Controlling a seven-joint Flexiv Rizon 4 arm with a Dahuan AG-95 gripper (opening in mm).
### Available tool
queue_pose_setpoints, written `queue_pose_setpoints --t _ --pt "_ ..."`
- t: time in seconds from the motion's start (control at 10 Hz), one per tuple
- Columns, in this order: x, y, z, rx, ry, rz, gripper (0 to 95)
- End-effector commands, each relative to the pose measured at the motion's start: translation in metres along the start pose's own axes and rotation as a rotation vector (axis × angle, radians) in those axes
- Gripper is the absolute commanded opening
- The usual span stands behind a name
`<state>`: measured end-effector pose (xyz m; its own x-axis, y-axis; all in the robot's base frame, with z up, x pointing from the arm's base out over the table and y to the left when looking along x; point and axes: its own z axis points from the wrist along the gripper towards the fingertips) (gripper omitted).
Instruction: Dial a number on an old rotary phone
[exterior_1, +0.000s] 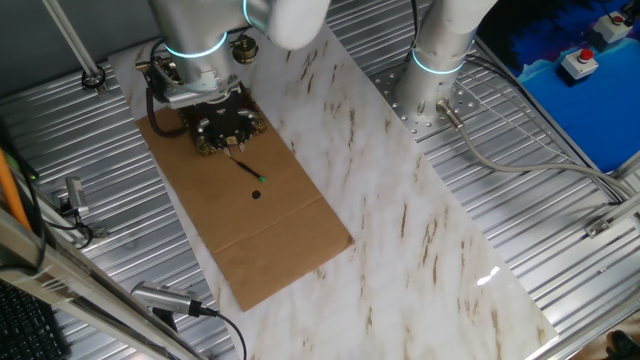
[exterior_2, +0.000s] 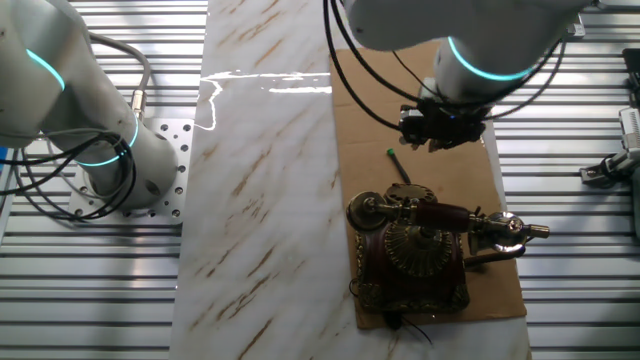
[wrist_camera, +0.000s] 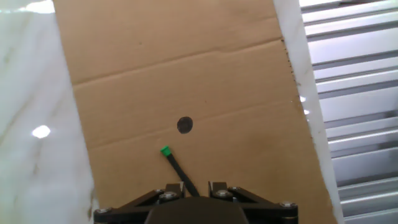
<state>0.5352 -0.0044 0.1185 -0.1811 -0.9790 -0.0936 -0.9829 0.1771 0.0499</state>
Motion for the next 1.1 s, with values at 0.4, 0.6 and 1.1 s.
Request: queue_pose_setpoints --t 0.4,0.6,1.1 --pt "0.000 0.002 0.003 -0.003 0.041 -0.046 19.0" --pt "0.000 0.006 0.018 0.000 0.053 -0.051 19.0" --pt "0.003 0.020 0.046 0.008 0.118 -0.083 19.0"
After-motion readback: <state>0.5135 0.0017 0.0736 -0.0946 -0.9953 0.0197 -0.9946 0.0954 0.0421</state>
